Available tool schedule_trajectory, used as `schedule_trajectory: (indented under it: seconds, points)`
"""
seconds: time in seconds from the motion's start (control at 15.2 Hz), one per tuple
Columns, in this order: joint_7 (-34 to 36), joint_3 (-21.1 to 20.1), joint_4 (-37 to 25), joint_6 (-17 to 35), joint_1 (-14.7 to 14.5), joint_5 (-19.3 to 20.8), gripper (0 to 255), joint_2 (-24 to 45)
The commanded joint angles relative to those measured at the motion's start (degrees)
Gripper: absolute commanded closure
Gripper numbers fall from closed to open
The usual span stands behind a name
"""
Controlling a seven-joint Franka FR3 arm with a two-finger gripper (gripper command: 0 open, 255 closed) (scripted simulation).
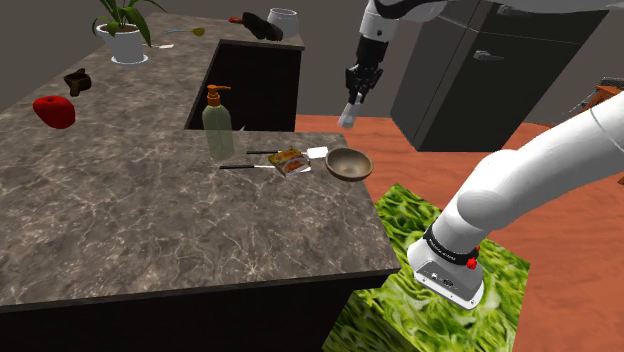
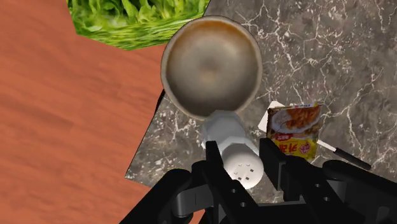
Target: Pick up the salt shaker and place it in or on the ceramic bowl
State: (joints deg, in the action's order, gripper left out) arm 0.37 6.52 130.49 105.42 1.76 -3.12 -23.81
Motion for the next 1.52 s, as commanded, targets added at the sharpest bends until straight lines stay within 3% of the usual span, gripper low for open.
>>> schedule_trajectory:
  seconds: [0.0,0.13,1.45]
  points:
    - [1.43,-1.03,3.6,-1.04,-0.2,0.02,255,-4.75]
    - [3.39,-2.52,7.15,-3.44,-0.58,-0.34,255,-10.85]
    - [1.88,-2.17,20.33,13.02,-0.62,-0.74,255,-7.5]
